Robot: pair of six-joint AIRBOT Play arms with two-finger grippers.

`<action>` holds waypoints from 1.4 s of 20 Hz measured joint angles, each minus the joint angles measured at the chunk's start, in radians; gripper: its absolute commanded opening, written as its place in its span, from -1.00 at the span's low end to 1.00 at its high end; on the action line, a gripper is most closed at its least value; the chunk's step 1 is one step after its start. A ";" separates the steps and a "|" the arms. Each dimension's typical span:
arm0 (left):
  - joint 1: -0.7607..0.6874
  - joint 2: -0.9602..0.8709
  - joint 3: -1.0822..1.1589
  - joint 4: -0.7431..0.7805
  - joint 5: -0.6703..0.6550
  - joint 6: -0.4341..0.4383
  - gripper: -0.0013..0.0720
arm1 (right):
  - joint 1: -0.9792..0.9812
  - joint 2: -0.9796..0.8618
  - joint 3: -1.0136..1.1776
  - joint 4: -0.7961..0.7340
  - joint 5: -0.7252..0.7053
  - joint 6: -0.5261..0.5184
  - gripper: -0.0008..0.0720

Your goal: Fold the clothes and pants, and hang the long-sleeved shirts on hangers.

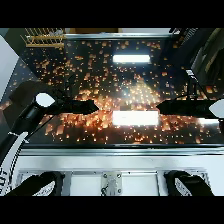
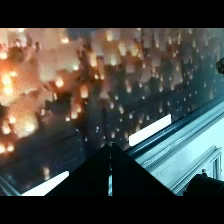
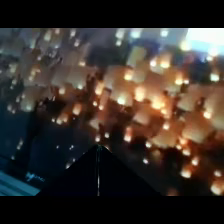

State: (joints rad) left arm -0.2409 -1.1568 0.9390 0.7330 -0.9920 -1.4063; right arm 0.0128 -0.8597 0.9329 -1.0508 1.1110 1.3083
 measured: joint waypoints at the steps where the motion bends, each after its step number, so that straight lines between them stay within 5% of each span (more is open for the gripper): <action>1: 0.000 0.000 0.000 0.000 0.000 0.000 -0.94 | 0.000 0.000 0.000 0.000 0.000 0.000 -0.97; 17: 0.006 0.000 0.000 0.001 0.019 0.001 -0.93 | 0.000 0.000 0.000 0.000 0.000 0.000 -0.97; 18: 0.011 0.000 0.000 0.001 0.021 0.002 -0.10 | 0.000 0.000 0.000 0.000 0.000 0.000 -0.97; 19: 0.018 0.000 0.002 0.001 0.027 0.002 0.97 | 0.000 0.000 0.000 0.000 0.000 0.000 -0.97; 23: 0.113 -0.002 0.087 0.055 0.121 0.061 0.93 | 0.000 0.000 0.000 0.000 0.000 0.000 -0.97; 28: 0.267 -0.099 0.292 0.502 0.162 0.048 0.93 | 0.000 0.000 0.000 0.000 0.000 0.000 -0.97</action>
State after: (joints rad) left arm 0.0261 -1.2560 1.2312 1.2354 -0.8303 -1.3579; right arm 0.0128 -0.8597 0.9329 -1.0508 1.1110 1.3083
